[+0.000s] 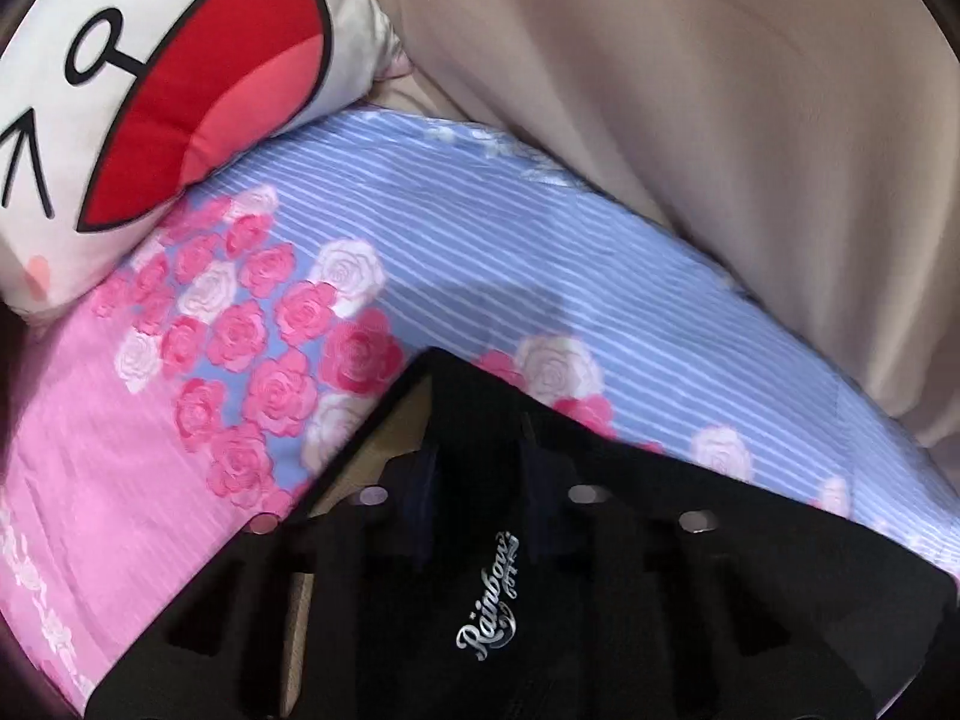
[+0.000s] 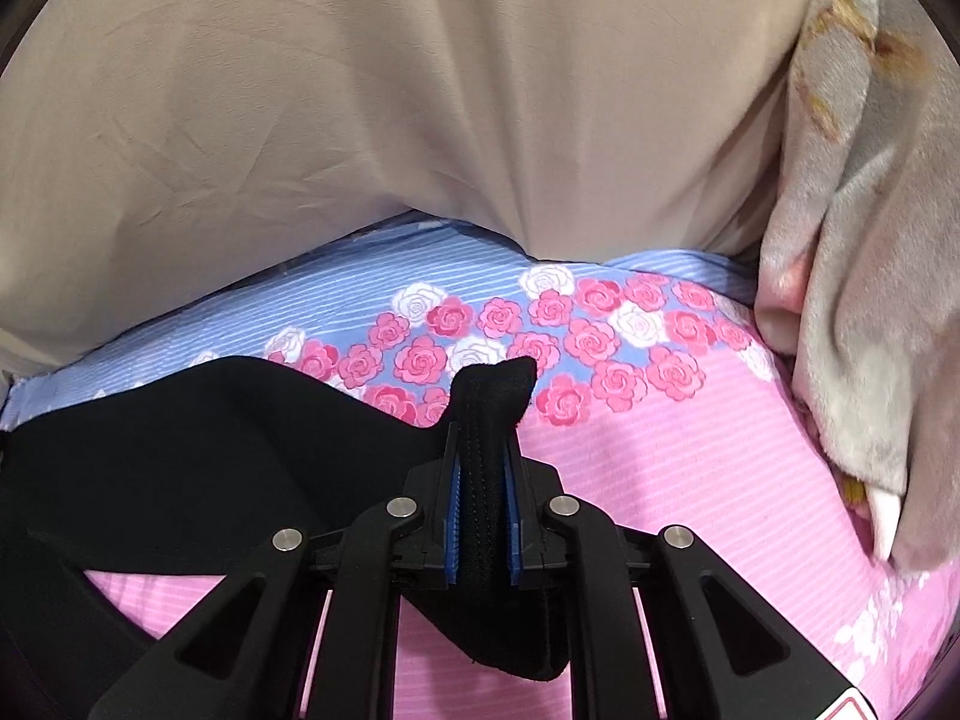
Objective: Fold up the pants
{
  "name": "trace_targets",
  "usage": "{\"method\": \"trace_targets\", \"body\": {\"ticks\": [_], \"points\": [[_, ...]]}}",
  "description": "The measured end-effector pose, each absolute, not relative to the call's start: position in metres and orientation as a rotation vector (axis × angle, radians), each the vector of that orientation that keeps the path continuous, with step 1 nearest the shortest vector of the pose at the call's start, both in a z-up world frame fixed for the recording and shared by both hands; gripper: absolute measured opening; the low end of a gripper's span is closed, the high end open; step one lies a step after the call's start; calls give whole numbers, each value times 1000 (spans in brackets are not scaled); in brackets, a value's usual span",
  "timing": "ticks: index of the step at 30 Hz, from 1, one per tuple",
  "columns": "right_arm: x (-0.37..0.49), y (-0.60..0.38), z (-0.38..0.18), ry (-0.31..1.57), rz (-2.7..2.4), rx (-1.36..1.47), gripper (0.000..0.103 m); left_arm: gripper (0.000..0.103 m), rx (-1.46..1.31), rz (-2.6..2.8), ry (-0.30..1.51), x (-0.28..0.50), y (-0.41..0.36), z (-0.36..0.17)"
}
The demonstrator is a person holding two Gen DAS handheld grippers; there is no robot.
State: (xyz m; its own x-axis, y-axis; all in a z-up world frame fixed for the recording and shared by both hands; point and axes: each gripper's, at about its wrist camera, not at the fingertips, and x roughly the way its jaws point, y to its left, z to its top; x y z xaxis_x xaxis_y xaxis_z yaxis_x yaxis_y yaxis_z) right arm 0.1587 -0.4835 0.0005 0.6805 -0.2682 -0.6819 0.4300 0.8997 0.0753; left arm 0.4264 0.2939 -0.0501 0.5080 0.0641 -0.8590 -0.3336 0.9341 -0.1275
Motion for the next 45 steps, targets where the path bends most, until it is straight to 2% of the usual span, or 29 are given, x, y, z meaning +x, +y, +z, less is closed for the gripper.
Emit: {"method": "trace_targets", "body": {"ticks": [3,6,10,14,16,18,20,21,22,23,24,27,30,31,32,33,34,35,36,37,39,41,43,45], "points": [[149,-481,13,671,-390,248,10,15,-331,178,916,393,299,-14],[122,-472,38,607,-360,220,10,14,-313,84,797,321,303,42],[66,-468,49,562,-338,202,10,14,-271,42,774,228,306,73],[19,-472,20,620,-366,201,11,18,-242,79,888,159,314,48],[0,-481,-8,684,-397,232,20,24,-169,119,968,140,306,16],[-13,-486,-22,706,-435,245,23,25,-155,143,998,130,300,-3],[-28,-486,-24,710,-496,253,24,34,-190,156,990,118,295,-5],[-37,-482,-20,697,-494,260,26,59,-226,140,955,109,288,1],[-43,-479,-17,680,-492,262,37,90,-250,137,923,102,283,5],[-54,-469,-10,653,-504,250,44,98,-272,143,877,94,278,9],[-62,-459,-5,635,-504,233,54,98,-278,159,842,90,273,11],[-72,-428,3,606,-462,199,55,98,-275,209,872,107,263,-3],[-78,-405,-1,603,-414,229,55,95,-410,218,955,131,273,-32],[-77,-396,-6,612,-383,248,55,89,-490,192,982,136,276,-43],[-76,-390,-10,618,-382,251,55,88,-544,140,997,139,276,-50],[-74,-384,-13,627,-370,256,55,80,-566,113,1007,141,276,-54],[-71,-376,-17,638,-346,264,55,57,-590,99,1014,146,276,-60],[-70,-371,-19,640,-342,266,55,46,-581,118,1018,149,276,-61],[-67,-365,-21,646,-332,267,55,19,-568,138,1014,151,278,-60],[-64,-361,-23,654,-319,269,55,5,-588,118,1010,151,284,-56],[-60,-354,-22,655,-316,272,55,5,-633,54,989,144,296,-43],[-61,-352,-17,643,-296,289,55,5,-559,58,972,130,302,-22],[-62,-355,-19,642,-300,299,66,7,-434,118,993,121,301,-21],[-57,-365,-27,668,-330,318,67,8,-343,192,1051,122,296,-38]]}}
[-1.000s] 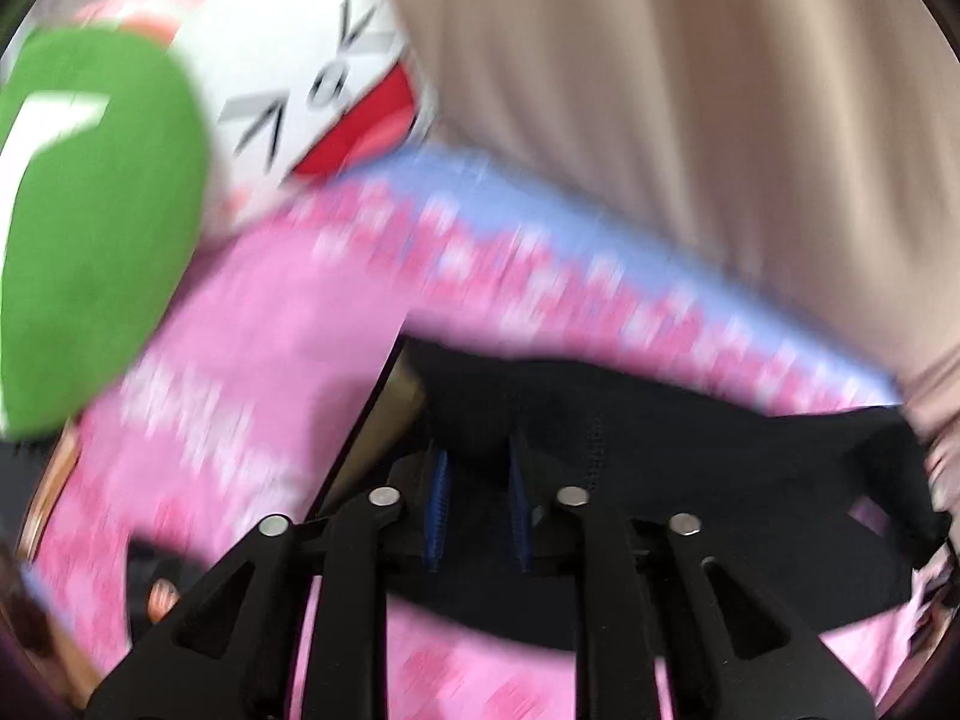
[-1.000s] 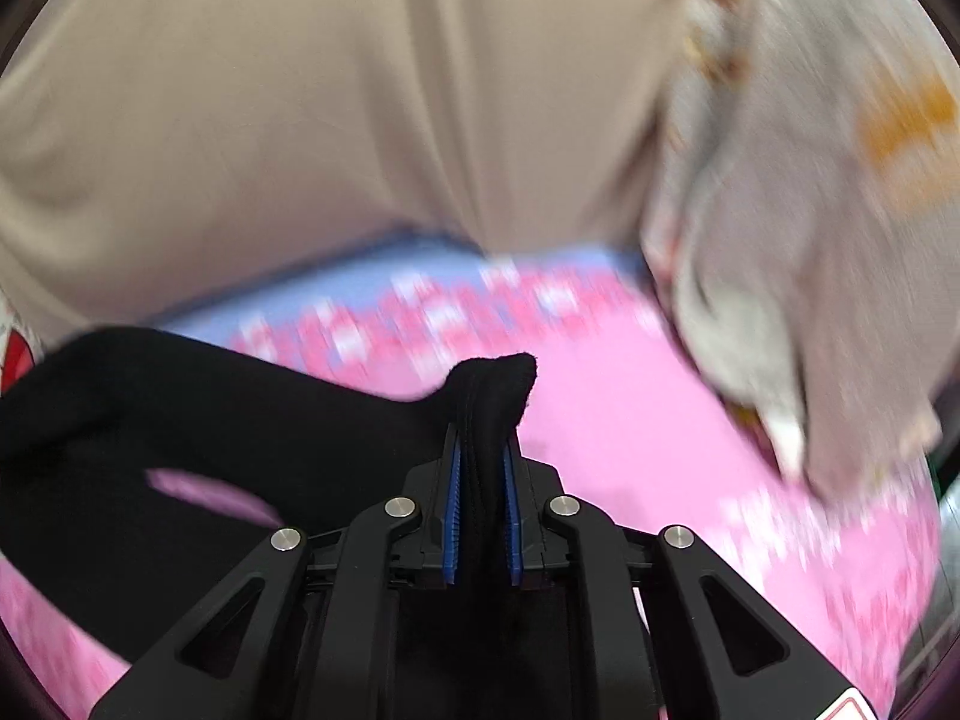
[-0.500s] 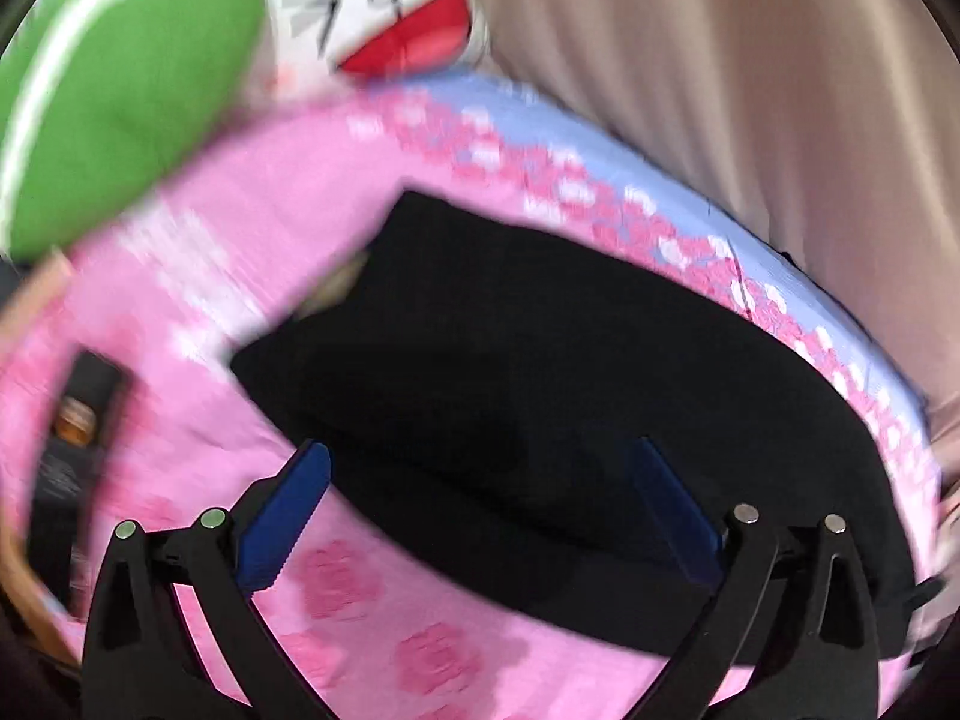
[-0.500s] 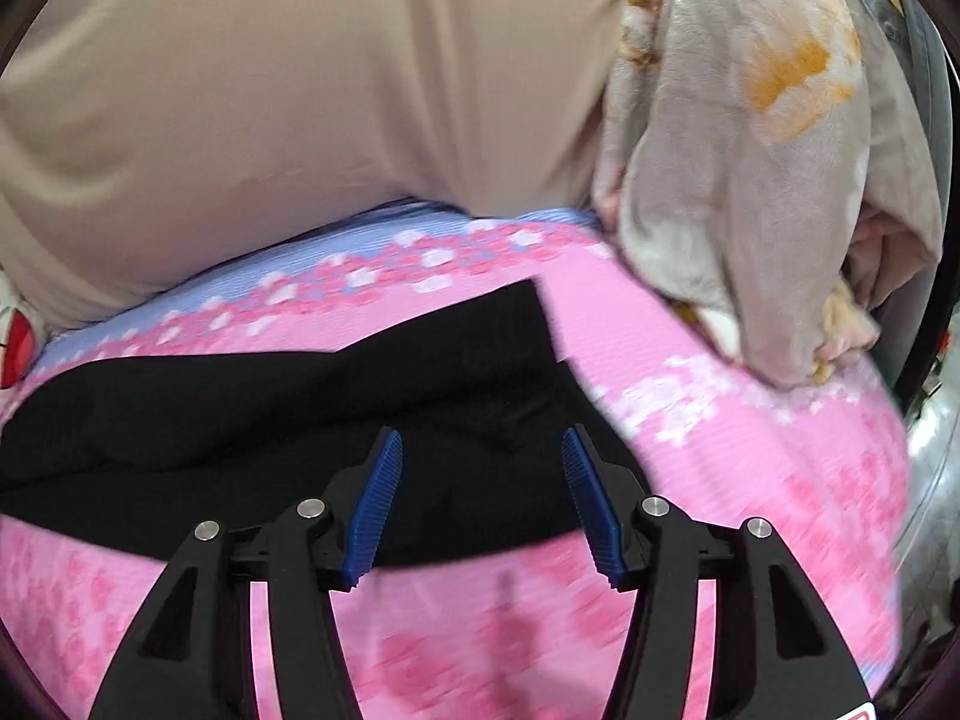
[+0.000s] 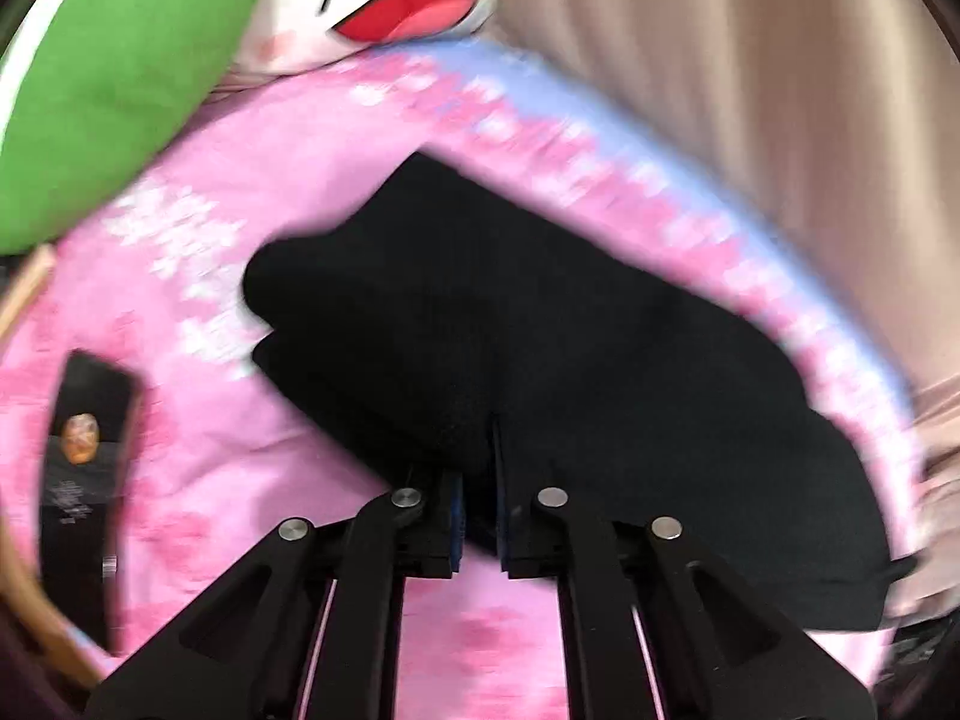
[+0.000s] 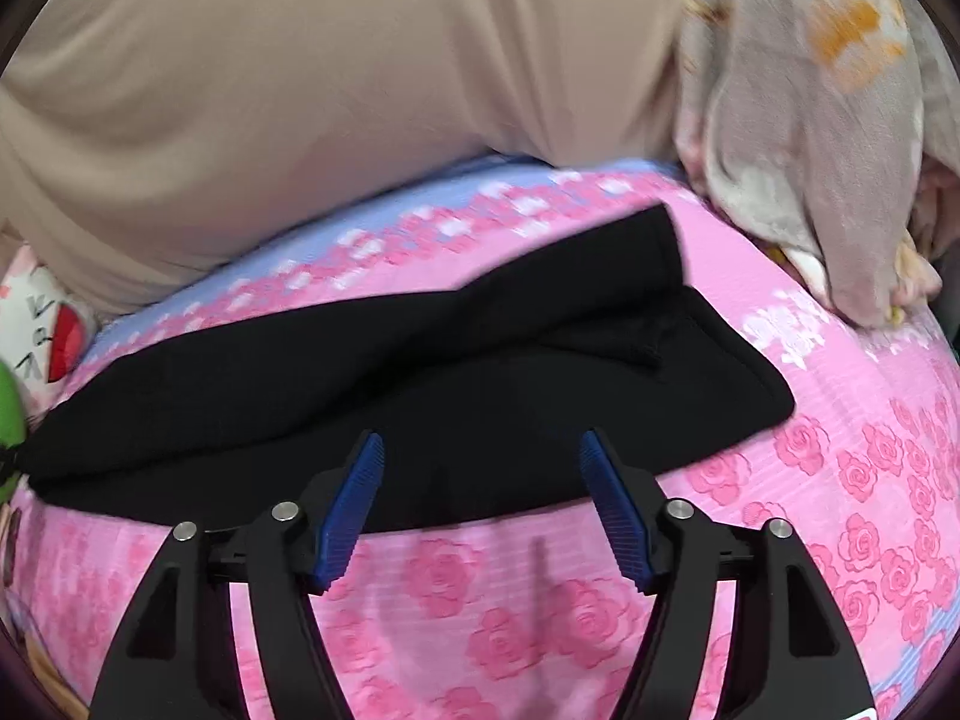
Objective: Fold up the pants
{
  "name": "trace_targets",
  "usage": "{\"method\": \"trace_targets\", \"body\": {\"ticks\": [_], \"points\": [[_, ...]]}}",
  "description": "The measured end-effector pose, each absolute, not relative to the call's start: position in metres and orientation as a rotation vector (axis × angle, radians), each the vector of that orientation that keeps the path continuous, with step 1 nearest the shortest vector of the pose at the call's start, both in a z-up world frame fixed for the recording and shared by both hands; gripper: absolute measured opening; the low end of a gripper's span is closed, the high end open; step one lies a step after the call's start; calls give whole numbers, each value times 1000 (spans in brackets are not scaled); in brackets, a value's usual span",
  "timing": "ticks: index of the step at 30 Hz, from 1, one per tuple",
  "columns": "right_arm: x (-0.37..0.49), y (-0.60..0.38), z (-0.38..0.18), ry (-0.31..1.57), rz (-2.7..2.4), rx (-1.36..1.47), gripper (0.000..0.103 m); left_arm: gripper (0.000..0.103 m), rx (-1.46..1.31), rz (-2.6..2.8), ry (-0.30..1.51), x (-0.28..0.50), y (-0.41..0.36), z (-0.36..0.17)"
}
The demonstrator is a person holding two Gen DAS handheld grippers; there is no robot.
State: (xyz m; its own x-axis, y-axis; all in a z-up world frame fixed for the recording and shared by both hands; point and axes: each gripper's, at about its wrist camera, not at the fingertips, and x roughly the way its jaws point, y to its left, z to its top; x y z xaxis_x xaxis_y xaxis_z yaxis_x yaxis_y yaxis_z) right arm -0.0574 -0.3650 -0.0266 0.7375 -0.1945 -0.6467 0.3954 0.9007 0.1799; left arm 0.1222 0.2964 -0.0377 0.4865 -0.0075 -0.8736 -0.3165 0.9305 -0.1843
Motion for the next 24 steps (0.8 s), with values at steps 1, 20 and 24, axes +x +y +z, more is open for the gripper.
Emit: {"method": "trace_targets", "body": {"ticks": [1,20,24], "points": [[-55,-373,-30,684,-341,356,67,9,-322,208,1087,123,293,-50],[-13,-440,30,440,-222,641,4,14,-312,227,1112,129,291,-54],[-25,-472,-52,696,-311,720,4,15,-281,229,1109,130,286,-57]]}}
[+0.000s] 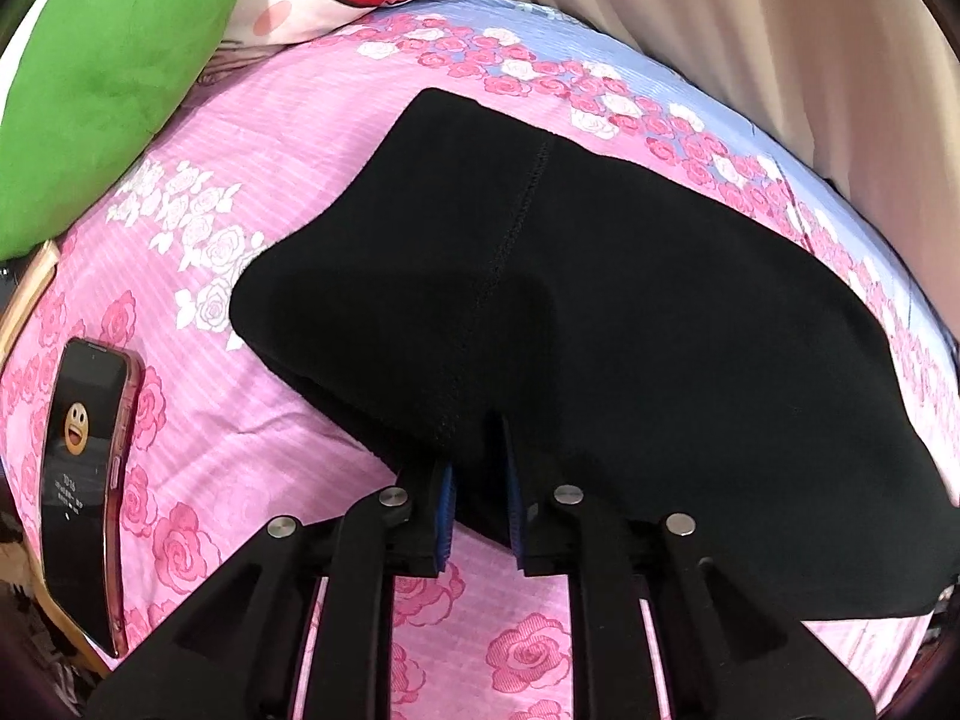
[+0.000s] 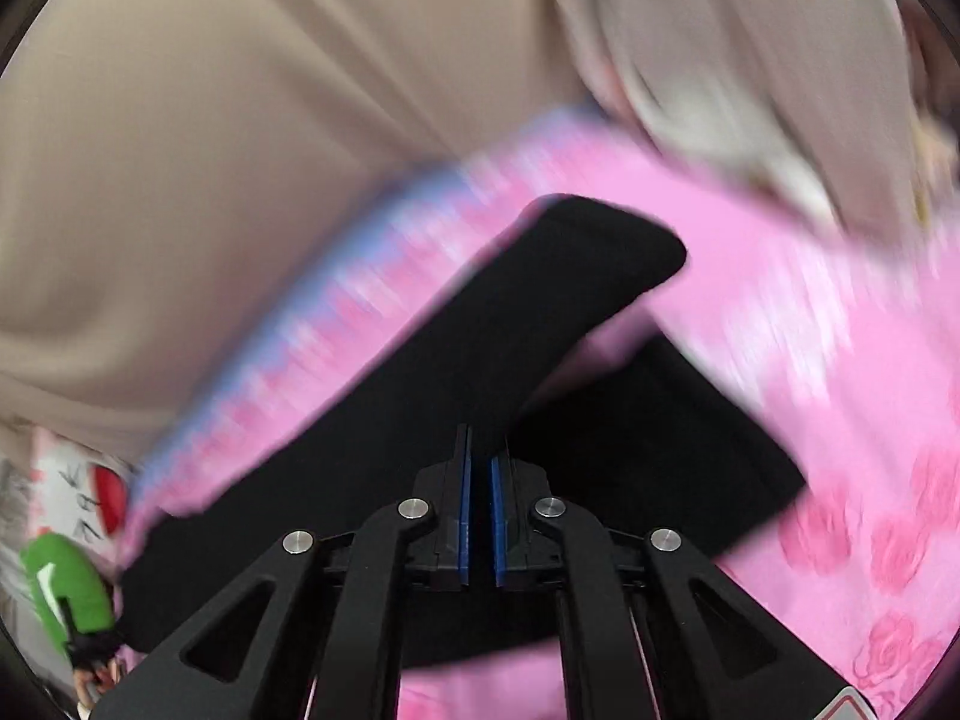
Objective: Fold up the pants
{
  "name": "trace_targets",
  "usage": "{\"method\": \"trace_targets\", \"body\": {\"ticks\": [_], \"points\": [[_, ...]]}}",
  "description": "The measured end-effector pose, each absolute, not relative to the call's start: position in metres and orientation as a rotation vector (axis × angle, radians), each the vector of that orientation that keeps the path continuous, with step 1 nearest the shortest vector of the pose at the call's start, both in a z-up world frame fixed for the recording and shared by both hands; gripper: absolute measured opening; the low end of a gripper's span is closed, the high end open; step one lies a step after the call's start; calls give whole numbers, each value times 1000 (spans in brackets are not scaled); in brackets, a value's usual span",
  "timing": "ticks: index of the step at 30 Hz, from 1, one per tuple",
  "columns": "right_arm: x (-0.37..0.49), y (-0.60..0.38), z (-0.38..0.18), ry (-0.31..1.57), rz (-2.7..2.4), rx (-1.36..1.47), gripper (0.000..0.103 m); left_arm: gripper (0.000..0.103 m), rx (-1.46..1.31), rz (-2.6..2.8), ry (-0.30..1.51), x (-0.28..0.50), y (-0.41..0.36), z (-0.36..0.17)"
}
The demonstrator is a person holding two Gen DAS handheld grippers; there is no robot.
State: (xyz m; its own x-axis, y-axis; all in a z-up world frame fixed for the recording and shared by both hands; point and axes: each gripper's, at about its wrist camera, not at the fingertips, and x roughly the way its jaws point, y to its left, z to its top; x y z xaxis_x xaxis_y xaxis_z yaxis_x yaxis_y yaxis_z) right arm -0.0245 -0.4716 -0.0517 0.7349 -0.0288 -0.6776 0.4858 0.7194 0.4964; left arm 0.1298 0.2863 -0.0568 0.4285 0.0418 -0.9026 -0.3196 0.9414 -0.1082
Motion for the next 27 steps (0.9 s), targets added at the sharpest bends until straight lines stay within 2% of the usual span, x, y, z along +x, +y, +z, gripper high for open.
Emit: {"method": "trace_targets", "body": {"ticks": [1,2,3,5,6,7,8,9,12,13,15,16,19,23,24,26,27], "points": [[-27,-476,-67,727,-318,760,5,15,-283,230,1111,131,286,-57],[-35,-479,-73,677,-294,803,6,15,-283,229,1115,132,286,-56],[-39,-479,-71,669,-297,813,12,15,-287,228,1119,132,287,-55],[-43,-477,-62,649,-329,790,35,15,-290,229,1129,133,288,-55],[-43,-477,-59,635,-336,775,53,15,-288,227,1130,134,288,-54],[-42,-477,-56,628,-351,746,45,15,-277,226,1134,135,287,-54],[-37,-476,-57,647,-355,724,28,15,-271,227,1134,135,287,-54],[-33,-476,-57,668,-366,715,5,15,-261,226,1135,136,287,-53],[-45,-472,-38,610,-388,669,4,15,-226,231,1116,134,288,-45],[-47,-470,-36,620,-417,630,5,20,-221,230,1122,133,289,-46],[-51,-470,-45,712,-554,536,12,23,-198,242,1151,130,291,-52],[-60,-466,-45,734,-649,493,20,27,-182,245,1141,122,289,-49],[-83,-443,-28,651,-666,448,23,47,-93,294,1076,99,277,-32],[-60,-381,-1,617,-531,307,32,47,-68,235,1004,82,249,-14],[-51,-365,1,623,-484,296,33,51,-71,217,984,82,241,-11],[-21,-323,3,638,-369,251,34,65,-68,193,928,86,225,-5],[-9,-305,3,651,-312,236,33,75,-61,194,917,90,220,-6]]}}
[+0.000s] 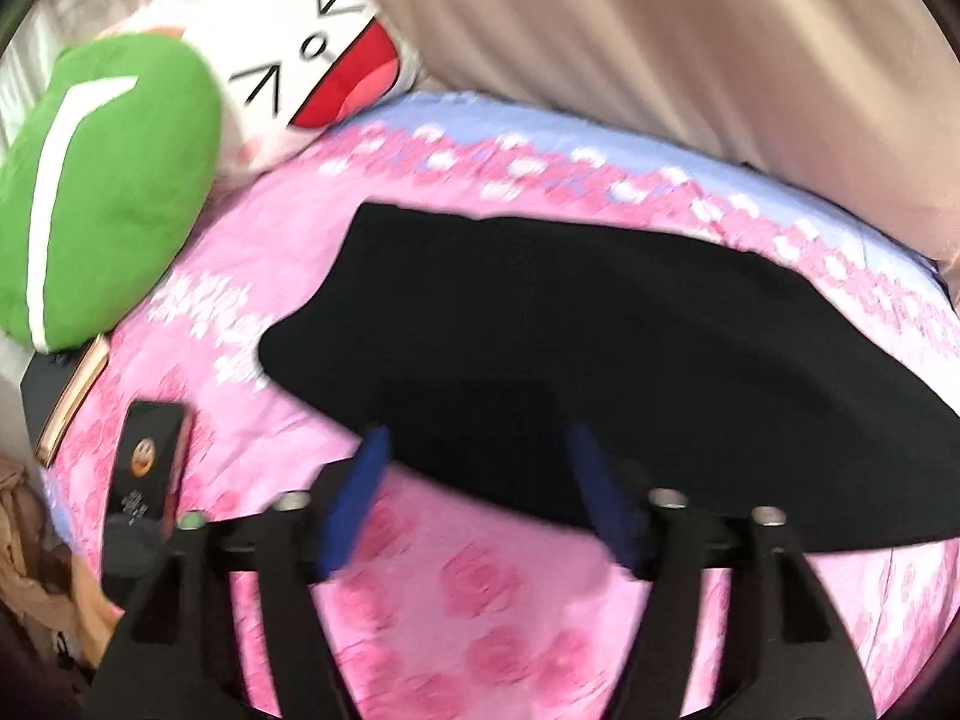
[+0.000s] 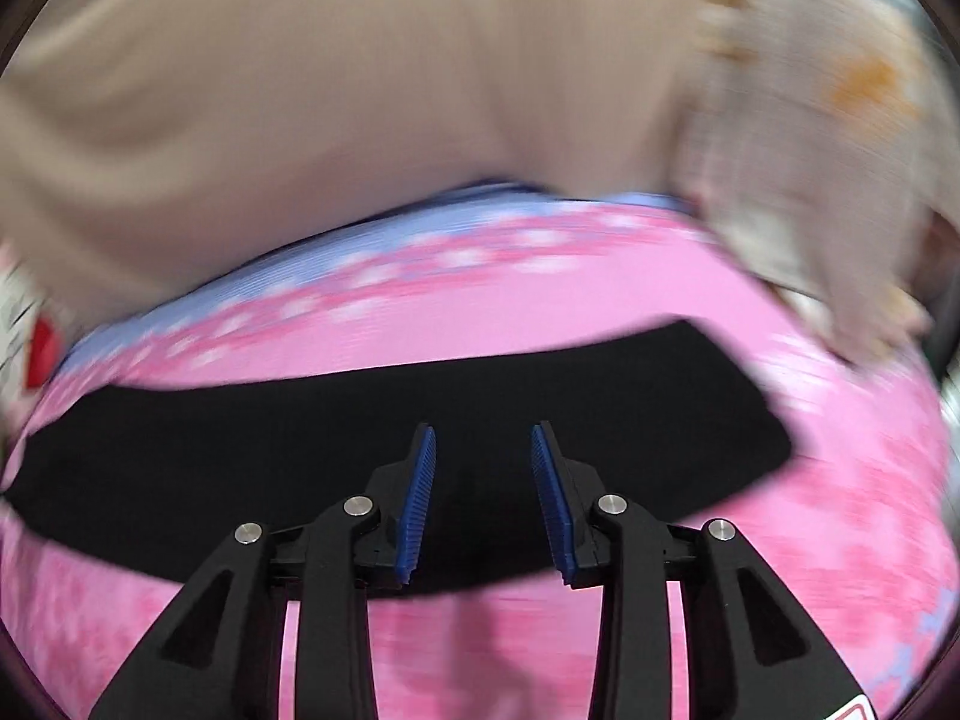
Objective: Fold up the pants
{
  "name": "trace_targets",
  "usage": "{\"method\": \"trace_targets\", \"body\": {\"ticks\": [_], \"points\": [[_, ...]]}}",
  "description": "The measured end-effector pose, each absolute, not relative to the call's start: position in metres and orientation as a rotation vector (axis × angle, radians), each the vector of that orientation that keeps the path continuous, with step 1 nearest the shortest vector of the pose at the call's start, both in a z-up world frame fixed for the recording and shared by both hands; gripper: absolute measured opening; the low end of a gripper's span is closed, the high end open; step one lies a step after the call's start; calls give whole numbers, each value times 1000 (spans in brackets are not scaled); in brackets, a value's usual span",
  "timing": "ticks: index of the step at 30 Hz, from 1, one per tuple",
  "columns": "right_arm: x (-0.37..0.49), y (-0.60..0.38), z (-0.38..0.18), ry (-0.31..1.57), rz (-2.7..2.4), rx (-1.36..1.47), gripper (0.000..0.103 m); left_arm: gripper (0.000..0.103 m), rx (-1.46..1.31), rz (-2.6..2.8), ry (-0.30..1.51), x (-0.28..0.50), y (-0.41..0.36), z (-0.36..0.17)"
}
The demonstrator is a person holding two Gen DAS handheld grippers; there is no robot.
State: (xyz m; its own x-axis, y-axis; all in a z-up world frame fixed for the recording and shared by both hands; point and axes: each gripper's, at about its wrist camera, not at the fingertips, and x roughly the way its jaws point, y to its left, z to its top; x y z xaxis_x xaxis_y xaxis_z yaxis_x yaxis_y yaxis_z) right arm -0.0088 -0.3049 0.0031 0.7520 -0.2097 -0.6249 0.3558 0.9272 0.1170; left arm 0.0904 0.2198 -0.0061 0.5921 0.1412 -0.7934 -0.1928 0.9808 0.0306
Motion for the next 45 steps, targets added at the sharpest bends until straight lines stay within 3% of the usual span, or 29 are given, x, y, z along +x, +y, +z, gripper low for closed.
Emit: {"method": "trace_targets", "body": {"ticks": [1,7,14,18,25,26,27,29,34,38,40,41,43,45], "points": [[8,-282,3,667,-227,229,33,80,-56,195,908,93,216,-7],[111,-146,12,751,141,79,34,81,-116,169,960,108,215,-36],[208,-59,6,812,272,18,34,85,-127,121,1012,95,232,-72],[255,-27,-2,844,301,5,50,88,-91,115,991,90,228,-74],[307,6,-31,940,248,-97,51,93,-94,111,960,85,230,-77],[313,6,-41,998,261,-79,50,93,-93,112,956,85,229,-77],[313,9,-50,1038,297,-52,34,93,-92,115,951,84,229,-77],[307,27,-49,982,291,-167,23,94,-98,118,948,84,229,-77],[336,23,-49,930,228,-87,26,96,-120,127,955,83,230,-73],[273,22,5,701,234,-98,34,95,-132,118,936,66,236,-59],[244,24,8,705,287,-127,33,95,-131,124,931,61,236,-54],[232,22,-3,759,325,-116,30,95,-133,125,931,60,236,-53],[234,22,-30,848,334,-108,12,95,-130,116,926,61,228,-50],[250,24,-56,905,284,-131,11,95,-110,106,920,63,217,-47]]}}
